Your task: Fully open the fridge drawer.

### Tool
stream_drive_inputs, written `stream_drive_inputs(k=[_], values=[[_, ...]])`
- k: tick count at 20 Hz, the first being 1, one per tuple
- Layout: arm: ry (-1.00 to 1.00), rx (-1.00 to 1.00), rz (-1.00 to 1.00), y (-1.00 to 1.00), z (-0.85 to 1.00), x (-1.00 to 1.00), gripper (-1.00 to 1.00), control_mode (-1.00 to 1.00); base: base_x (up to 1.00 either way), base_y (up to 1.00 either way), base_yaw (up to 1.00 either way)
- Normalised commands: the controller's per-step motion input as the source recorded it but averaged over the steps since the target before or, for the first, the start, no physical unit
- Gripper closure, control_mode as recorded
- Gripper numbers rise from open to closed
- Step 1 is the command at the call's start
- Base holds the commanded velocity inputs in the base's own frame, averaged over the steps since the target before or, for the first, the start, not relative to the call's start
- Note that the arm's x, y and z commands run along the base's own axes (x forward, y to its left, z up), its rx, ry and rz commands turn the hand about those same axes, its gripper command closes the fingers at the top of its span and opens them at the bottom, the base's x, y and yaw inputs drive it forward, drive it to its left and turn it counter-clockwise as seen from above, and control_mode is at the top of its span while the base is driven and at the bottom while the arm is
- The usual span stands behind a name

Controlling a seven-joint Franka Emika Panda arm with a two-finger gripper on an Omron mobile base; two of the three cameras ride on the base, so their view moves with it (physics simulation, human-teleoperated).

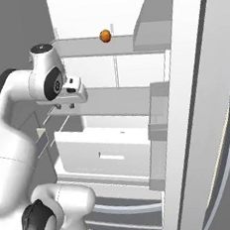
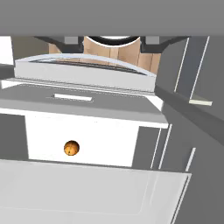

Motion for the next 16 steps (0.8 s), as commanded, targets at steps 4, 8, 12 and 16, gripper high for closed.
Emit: stream_drive_inputs(k=[4, 8, 12, 16], values=[[0.0, 0.0, -0.04, -0.25, -0.01, -0.02, -1.0, -1.0, 0.0, 0.0, 0.0], [0.0, 0.0, -0.2, -0.44, -0.29, 0.0, -1.0, -1.0, 0.0, 0.0, 0.0], [0.0, 0.0, -0.23, -0.23, -0.43, 0.0, -1.0, -1.0, 0.0, 0.0, 0.0], [0.0, 0.0, -0.21, -0.09, -0.35, 0.0, -1.0, -1.0, 0.0, 0.0, 0.0]])
